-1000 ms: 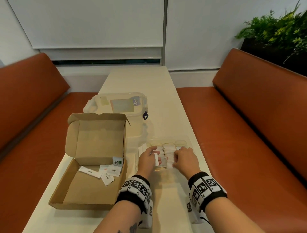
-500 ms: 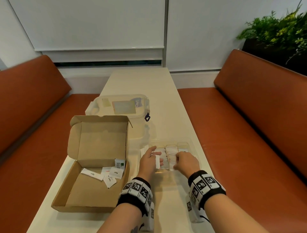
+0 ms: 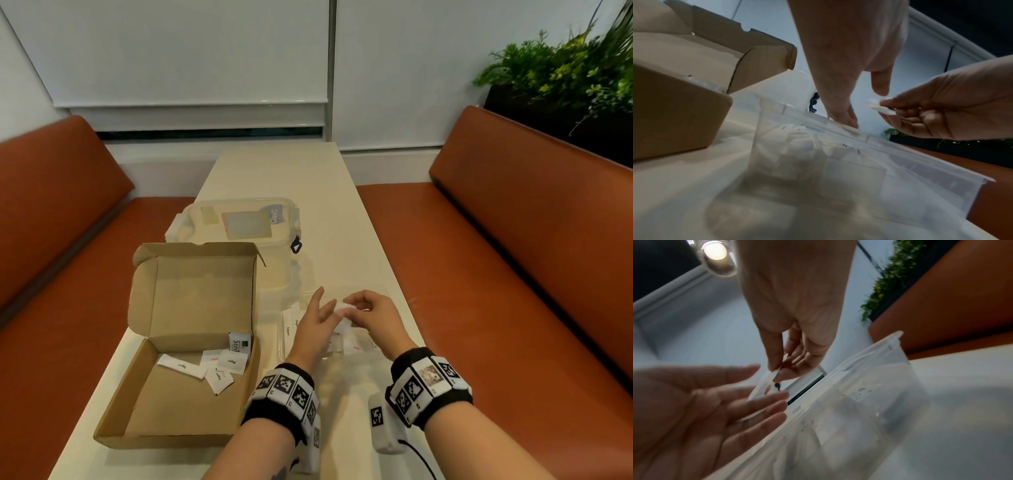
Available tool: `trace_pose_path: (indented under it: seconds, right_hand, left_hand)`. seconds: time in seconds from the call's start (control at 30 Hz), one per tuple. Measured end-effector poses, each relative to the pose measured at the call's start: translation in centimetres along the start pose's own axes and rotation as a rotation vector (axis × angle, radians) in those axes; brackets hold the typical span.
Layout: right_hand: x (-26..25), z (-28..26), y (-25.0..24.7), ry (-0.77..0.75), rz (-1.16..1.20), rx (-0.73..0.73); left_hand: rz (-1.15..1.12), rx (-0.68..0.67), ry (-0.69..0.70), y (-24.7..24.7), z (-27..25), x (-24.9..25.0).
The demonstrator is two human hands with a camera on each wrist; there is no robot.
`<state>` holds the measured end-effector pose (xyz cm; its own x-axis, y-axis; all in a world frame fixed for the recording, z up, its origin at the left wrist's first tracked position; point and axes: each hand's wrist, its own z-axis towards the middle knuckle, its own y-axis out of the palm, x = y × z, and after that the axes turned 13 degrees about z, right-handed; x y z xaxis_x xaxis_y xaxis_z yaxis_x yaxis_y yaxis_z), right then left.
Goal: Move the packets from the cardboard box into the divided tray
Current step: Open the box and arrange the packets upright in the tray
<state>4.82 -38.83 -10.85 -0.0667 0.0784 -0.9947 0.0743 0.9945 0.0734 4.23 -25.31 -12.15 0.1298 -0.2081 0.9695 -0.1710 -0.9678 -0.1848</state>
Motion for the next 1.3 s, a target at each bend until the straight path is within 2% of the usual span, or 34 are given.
trace_pose_path:
  seconds: [0.1,0.17,0.37,0.47,0.6,0.77,0.97,1.07,1.2,1.3]
  right_hand:
    - [0.2,-0.2,-0.6,0.025,0.154,0.100]
    - [0.3,-0.4,-0.8,0.049,0.168,0.089]
    - [0.0,-0.6,-1.0,0.018,-0.328,-0.096]
    - [0.3,-0.5,-1.5,0.014,-0.413,-0.001]
    - [0.8,-0.6,-1.9,0.047,-0.457,0.141]
    - [1.5,-1.0,-1.1,0.075,-0.572,0.135]
    - [2.0,-1.2,-0.3,0.102,-0.854,0.052]
    - [2.0,-1.0,-0.3,0.073,-0.955,0.030]
    - [1.8,-0.1,0.0,0.030,-1.116,-0.077]
    - [2.2,0.2,-0.1,0.051,-1.170,-0.068]
  left_hand:
    - [0.032,0.107,-0.002,0.1,0.2,-0.2]
    - [0.038,0.134,0.027,0.0,0.2,-0.3]
    - [0.188,0.101,0.085,-0.2,0.1,-0.5]
    - [0.307,0.128,0.080,-0.3,0.1,-1.2]
    - [0.409,-0.006,0.071,-0.8,-0.1,-2.0]
    - [0.459,-0.165,0.063,-1.2,-0.2,-2.5]
    - [0.516,-0.168,0.066,-1.3,-0.1,-2.7]
    - [0.535,-0.166,0.066,-1.3,0.0,-2.6]
    - [0.549,-0.160,0.059,-1.3,0.0,-2.6]
    - [0.558,-0.158,0.058,-1.3,0.0,-2.6]
